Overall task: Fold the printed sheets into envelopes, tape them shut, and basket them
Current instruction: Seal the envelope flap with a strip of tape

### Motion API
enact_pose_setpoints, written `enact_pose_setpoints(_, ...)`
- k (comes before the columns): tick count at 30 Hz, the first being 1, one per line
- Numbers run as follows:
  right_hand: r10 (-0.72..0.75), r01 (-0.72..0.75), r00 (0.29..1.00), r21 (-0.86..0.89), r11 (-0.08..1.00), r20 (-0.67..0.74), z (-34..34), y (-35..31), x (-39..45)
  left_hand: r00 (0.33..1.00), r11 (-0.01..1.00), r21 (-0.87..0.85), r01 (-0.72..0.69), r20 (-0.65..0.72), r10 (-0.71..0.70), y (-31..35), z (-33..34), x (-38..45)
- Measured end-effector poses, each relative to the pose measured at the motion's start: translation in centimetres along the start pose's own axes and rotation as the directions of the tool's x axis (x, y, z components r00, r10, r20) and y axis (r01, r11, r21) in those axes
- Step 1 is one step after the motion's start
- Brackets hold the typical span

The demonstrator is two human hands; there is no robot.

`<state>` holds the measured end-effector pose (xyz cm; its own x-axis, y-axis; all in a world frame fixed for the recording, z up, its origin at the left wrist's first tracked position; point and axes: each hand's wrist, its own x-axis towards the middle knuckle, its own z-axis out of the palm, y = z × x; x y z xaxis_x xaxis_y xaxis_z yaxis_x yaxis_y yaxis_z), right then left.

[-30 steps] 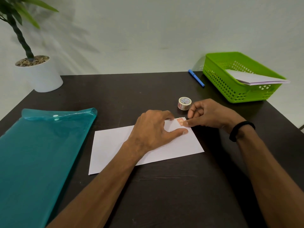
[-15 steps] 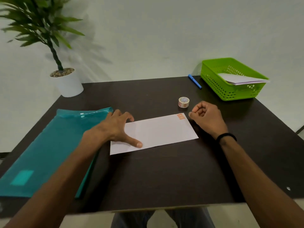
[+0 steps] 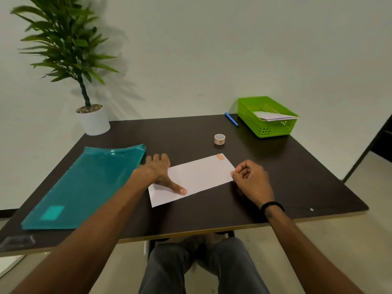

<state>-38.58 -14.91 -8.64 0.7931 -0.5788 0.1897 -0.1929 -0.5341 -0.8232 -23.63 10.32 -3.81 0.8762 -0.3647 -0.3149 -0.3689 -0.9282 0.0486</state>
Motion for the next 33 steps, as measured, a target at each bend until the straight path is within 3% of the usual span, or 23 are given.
enact_pose_setpoints(5, 0.051, -0.051, 0.998, 0.0, 0.999, -0.032, -0.4, -0.9, -5.2, 0.999, 0.977, -0.209, -0.027, -0.027, 0.022, 1.4, 2.1, -3.6)
enact_pose_setpoints(11, 0.009, -0.009, 1.0, -0.019, 1.0, -0.012, -0.6, -1.5, -11.9, 0.997, 0.893, -0.449, -0.012, -0.068, -0.021, 3.5, 3.9, -7.7)
enact_pose_setpoints(14, 0.068, -0.068, 0.998, -0.015, 0.998, 0.012, -1.9, -2.2, -14.0, 1.0, 0.755, -0.656, 0.02, 0.03, 0.0, 5.2, 4.1, -10.2)
enact_pose_setpoints(18, 0.261, -0.263, 0.959, -0.002, 0.965, 0.111, -4.2, -2.0, -16.8, 0.99, 0.552, -0.829, 0.095, 0.138, 0.037, 7.7, 5.0, -13.8)
enact_pose_setpoints(22, 0.391, -0.423, 0.901, 0.181, 0.888, 0.189, -7.1, -0.7, -18.9, 0.986, 0.423, -0.901, 0.091, 0.142, 0.092, 10.0, 7.2, -15.8)
enact_pose_setpoints(24, 0.42, -0.494, 0.867, 0.35, 0.796, 0.269, -8.1, -0.2, -19.5, 0.983, 0.351, -0.932, 0.086, 0.136, 0.12, 10.8, 8.0, -16.3)
enact_pose_setpoints(26, 0.421, -0.503, 0.864, 0.445, 0.741, 0.276, -9.0, 0.3, -19.7, 0.98, 0.268, -0.96, 0.076, 0.122, 0.158, 11.5, 8.8, -16.8)
enact_pose_setpoints(28, 0.42, -0.479, 0.877, 0.461, 0.747, 0.232, -9.4, 0.4, -19.4, 0.974, 0.213, -0.974, 0.076, 0.118, 0.194, 11.8, 9.2, -17.1)
enact_pose_setpoints(33, 0.373, -0.402, 0.915, 0.45, 0.798, 0.155, -10.5, 0.2, -17.1, 0.969, 0.2, -0.979, 0.038, 0.085, 0.231, 12.8, 8.3, -16.4)
